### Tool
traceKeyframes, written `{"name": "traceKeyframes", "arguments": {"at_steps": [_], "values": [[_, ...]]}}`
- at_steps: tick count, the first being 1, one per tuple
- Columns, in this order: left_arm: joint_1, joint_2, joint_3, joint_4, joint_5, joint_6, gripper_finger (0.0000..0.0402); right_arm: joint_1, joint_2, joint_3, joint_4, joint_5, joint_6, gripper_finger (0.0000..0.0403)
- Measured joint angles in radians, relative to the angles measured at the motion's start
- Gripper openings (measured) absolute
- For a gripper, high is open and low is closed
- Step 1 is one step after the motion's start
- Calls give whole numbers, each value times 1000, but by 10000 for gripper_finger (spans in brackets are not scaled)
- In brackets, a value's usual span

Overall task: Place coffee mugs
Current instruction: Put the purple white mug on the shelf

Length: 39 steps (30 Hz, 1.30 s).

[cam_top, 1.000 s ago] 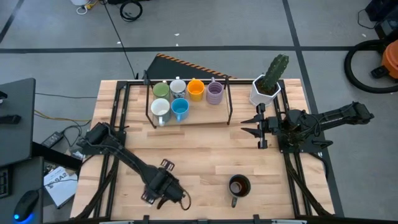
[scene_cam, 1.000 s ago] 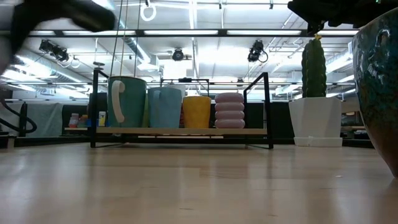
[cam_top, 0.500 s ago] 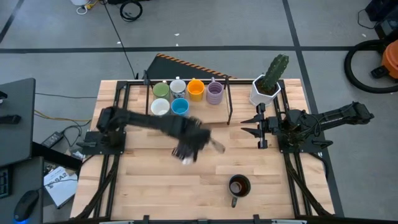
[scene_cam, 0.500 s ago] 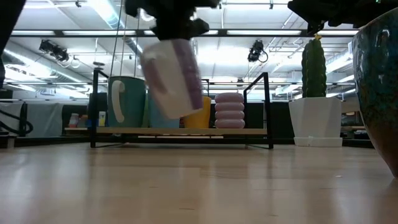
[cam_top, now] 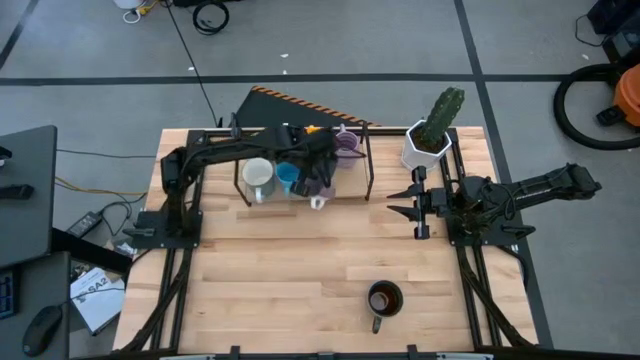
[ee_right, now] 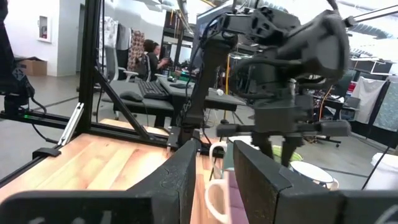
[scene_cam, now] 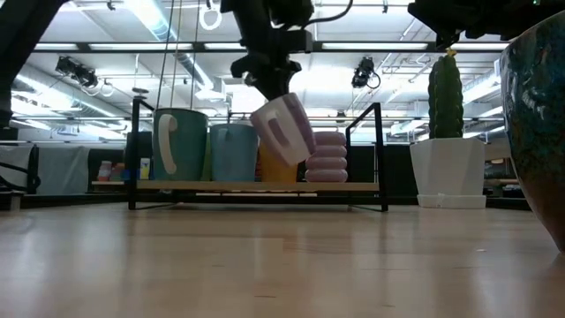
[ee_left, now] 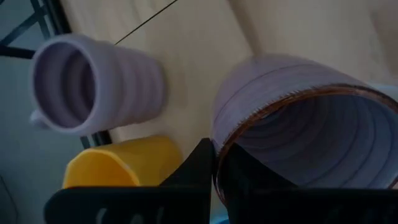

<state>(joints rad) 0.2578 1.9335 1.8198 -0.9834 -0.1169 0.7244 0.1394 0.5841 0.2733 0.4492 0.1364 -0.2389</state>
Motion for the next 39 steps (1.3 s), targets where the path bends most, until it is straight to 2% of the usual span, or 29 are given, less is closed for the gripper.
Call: {"name": "traceKeyframes", "arguments": {"at_steps": [9,24,32,39], "values": [[67,0,0,41,36,34,22,0,0,0,0,0,0,114],[89,73,3,76,31,152,23,0,6,0,5,-7,0,114],[103,73,2,75,23,159,23,-4,13,0,7,-7,0,114],[102,79,-1,97,-29,147,51,-4,13,0,7,-7,0,114]]}}
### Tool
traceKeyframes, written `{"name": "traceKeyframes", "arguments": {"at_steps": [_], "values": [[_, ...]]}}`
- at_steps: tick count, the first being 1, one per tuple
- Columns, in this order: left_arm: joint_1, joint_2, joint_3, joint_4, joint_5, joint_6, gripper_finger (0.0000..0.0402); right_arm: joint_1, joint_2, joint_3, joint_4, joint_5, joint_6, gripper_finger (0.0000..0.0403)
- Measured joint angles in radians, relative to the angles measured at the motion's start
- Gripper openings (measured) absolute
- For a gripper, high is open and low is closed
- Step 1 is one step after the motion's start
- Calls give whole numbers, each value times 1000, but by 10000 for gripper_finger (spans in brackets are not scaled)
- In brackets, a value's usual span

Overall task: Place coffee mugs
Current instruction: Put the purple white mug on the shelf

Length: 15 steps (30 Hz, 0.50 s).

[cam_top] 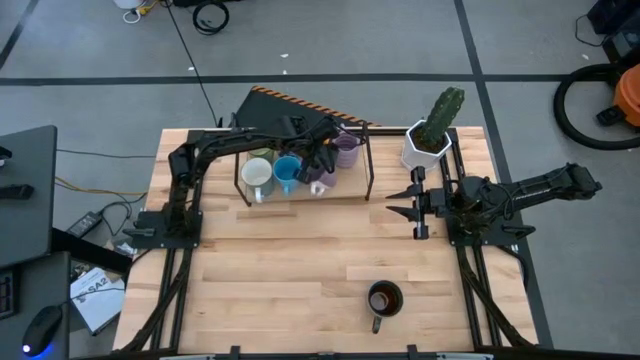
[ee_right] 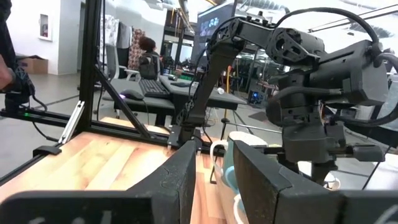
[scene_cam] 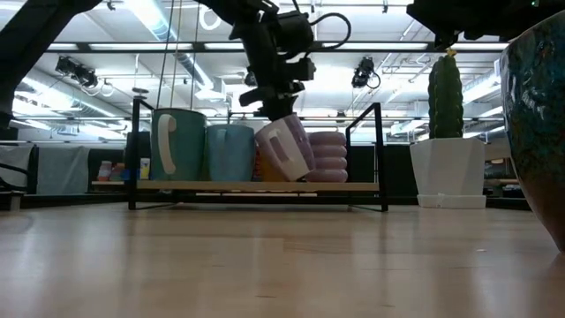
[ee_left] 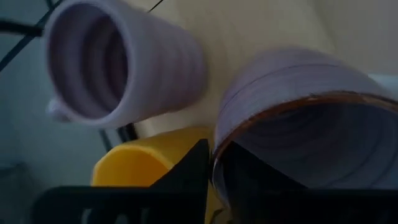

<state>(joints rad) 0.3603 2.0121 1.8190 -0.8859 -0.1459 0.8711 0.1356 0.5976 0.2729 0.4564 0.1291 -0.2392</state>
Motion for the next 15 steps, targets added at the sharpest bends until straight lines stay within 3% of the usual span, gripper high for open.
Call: {"name": "traceKeyframes", "arguments": {"at_steps": [9,15], "values": [[-6,-1,0,11,-19,-31,90,0,0,0,0,0,0,114],[-22,-2,0,18,-21,-47,95,0,0,0,0,0,0,114]]}}
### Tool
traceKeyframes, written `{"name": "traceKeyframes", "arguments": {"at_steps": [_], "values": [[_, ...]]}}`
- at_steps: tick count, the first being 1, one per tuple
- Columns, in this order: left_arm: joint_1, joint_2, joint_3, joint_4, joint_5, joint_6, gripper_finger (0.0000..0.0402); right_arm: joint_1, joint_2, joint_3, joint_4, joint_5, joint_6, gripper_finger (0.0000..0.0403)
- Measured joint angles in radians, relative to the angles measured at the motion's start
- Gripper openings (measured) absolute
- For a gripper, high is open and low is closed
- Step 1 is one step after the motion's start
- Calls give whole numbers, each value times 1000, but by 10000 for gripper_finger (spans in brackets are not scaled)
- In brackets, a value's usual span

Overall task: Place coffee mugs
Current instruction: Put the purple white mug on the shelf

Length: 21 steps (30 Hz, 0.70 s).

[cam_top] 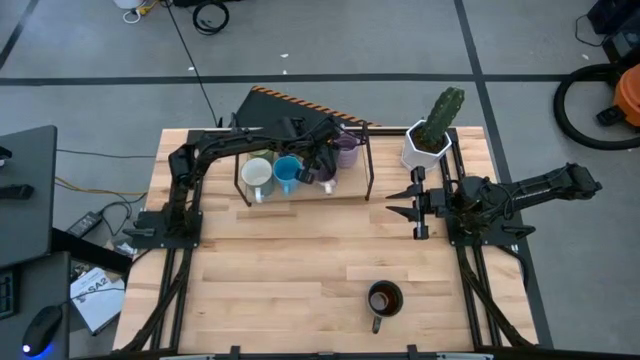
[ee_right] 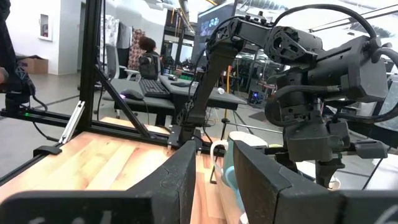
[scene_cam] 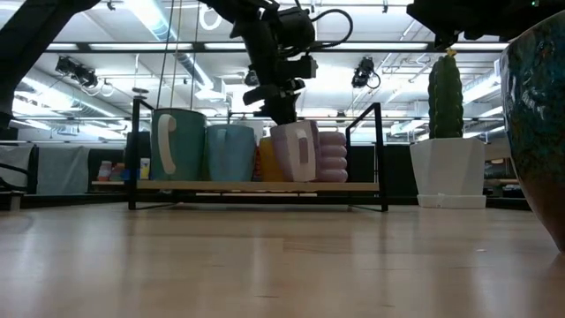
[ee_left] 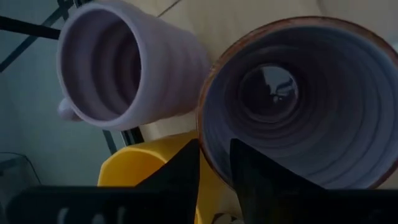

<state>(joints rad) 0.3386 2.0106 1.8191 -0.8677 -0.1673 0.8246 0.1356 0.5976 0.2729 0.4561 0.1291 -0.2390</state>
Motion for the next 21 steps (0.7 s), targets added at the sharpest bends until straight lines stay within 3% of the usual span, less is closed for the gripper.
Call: {"name": "traceKeyframes", "arguments": {"at_steps": [14,18,21], "values": [[-28,-8,0,40,-147,7,94,0,0,0,0,0,3,114],[-45,-23,1,63,-144,20,94,0,0,0,-1,0,3,114],[-64,-24,1,79,-87,8,94,0,0,0,-2,0,3,114]]}}
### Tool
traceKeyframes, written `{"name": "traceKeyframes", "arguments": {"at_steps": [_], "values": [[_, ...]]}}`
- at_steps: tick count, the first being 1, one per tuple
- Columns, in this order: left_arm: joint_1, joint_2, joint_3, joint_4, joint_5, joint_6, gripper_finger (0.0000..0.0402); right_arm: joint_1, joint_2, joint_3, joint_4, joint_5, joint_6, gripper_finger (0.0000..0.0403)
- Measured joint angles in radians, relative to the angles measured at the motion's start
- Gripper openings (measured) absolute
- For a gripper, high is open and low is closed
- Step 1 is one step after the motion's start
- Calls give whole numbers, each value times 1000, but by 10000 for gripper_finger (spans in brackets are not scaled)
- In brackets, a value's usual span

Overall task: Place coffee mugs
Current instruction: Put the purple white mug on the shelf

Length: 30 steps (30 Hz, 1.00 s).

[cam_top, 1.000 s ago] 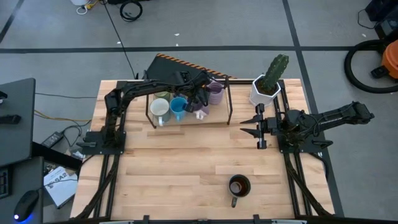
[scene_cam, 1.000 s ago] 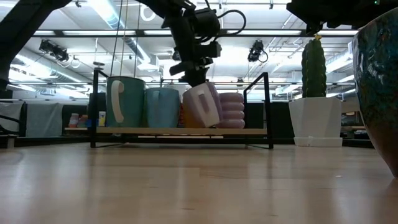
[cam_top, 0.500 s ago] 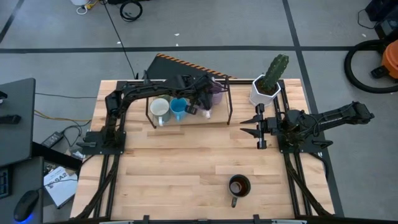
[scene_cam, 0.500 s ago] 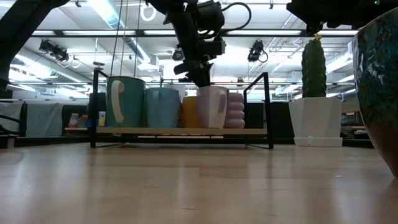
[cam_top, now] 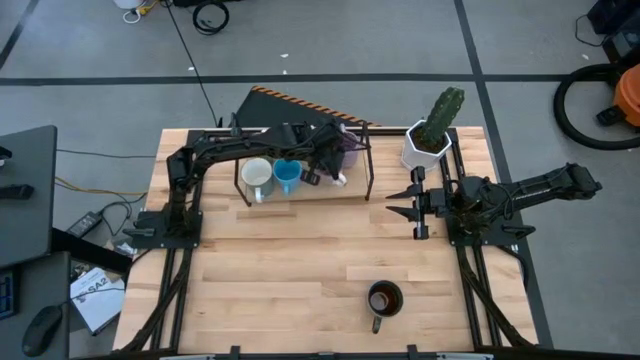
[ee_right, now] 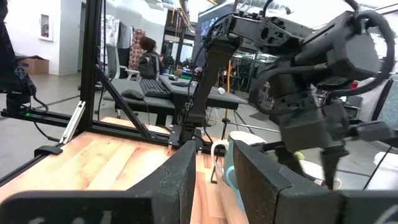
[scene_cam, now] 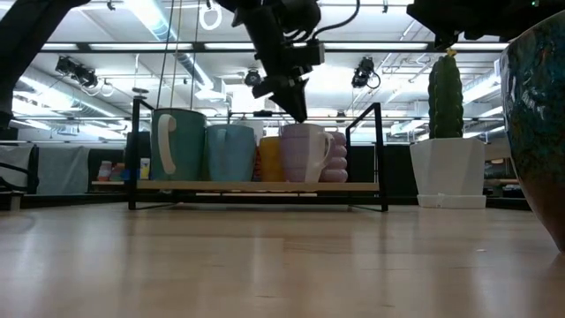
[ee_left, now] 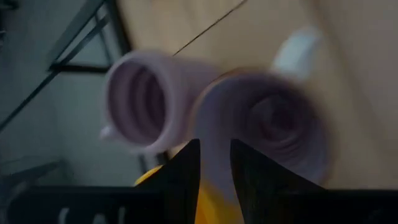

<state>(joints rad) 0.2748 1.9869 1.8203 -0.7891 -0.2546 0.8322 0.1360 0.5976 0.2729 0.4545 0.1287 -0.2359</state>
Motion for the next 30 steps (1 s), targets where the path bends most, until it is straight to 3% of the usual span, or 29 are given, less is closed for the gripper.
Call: {"name": "traceKeyframes", "arguments": {"at_steps": [4,17,24,30], "values": [[-19,2,0,-24,116,-65,94,0,0,0,0,0,4,114],[-24,-33,0,-119,148,-305,94,0,0,0,1,0,5,114],[-42,-33,0,-115,184,-315,95,0,0,0,2,0,8,114],[-51,-23,-1,-99,164,-331,139,0,0,0,2,0,8,114]]}}
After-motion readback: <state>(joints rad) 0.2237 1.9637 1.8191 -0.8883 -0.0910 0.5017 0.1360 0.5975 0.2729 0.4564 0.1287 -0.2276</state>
